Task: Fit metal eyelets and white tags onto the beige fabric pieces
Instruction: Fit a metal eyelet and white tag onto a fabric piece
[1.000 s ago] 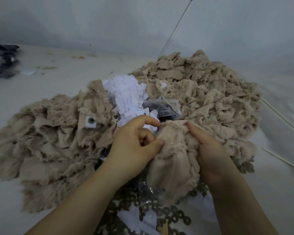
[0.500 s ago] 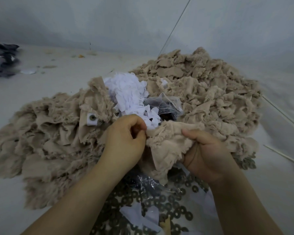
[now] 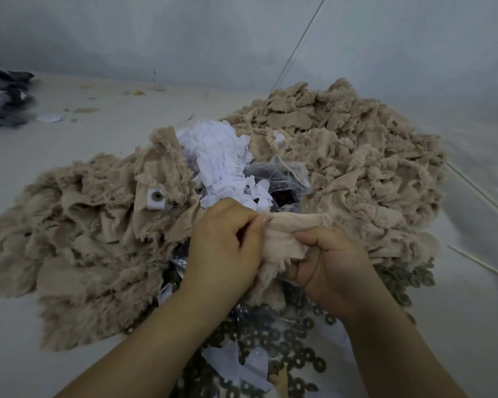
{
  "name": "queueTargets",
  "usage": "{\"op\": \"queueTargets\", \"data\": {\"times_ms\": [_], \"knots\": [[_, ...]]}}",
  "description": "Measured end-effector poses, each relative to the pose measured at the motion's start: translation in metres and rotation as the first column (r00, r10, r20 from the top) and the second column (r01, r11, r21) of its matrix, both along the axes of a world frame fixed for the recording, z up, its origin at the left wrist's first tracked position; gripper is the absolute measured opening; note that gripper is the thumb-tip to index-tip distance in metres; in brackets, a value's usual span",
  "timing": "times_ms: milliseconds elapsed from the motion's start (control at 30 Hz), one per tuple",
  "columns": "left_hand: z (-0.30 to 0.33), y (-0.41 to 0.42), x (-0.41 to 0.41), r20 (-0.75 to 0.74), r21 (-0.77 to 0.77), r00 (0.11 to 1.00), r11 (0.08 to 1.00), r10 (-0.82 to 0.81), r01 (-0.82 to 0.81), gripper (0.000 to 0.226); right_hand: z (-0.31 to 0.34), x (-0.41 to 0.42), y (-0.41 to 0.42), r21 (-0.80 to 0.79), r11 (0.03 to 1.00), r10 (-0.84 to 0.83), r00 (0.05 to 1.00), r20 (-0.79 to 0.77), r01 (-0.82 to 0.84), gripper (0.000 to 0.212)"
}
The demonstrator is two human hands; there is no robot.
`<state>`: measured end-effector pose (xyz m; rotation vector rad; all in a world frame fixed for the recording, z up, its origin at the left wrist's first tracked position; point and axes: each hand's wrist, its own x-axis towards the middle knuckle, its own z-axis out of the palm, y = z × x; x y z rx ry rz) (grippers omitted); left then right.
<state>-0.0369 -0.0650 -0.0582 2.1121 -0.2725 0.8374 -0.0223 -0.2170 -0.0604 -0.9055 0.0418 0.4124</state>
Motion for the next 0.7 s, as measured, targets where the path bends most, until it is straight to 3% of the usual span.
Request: {"op": "queueTargets", "data": {"times_ms": [133, 267, 400, 500, 633, 700], "knots": [[0.004, 0.000, 0.001, -0.190, -0.332, 0.974, 0.942, -0.126, 0.057, 0.033, 0.001, -0.002, 0.004, 0.022, 1.000, 0.007, 1.000, 0.029, -0.008, 0.053], [0.005, -0.001, 0.000, -0.221, -0.465, 0.954, 0.882, -0.203, 0.080, 0.036, -0.002, -0.008, 0.010, -0.079, 0.997, 0.009, 0.984, 0.179, 0.005, 0.039], [0.000, -0.002, 0.002, -0.250, -0.610, 0.919, 0.787, -0.304, 0.094, 0.039, -0.002, -0.009, 0.012, -0.065, 0.997, -0.035, 0.984, 0.173, 0.047, 0.030], [-0.002, -0.002, 0.000, -0.246, -0.609, 0.894, 0.778, -0.374, 0.158, 0.038, -0.001, -0.009, 0.011, -0.062, 0.997, -0.038, 0.988, 0.151, 0.048, 0.034], [-0.007, -0.001, -0.003, -0.250, -0.496, 0.901, 0.846, -0.355, 0.196, 0.016, -0.001, -0.009, 0.011, -0.054, 0.996, -0.068, 0.991, 0.119, 0.075, 0.043], [-0.008, -0.001, -0.003, -0.254, -0.531, 0.899, 0.828, -0.358, 0.180, 0.014, -0.003, -0.009, 0.012, -0.046, 0.996, -0.076, 0.991, 0.111, 0.082, 0.043]]}}
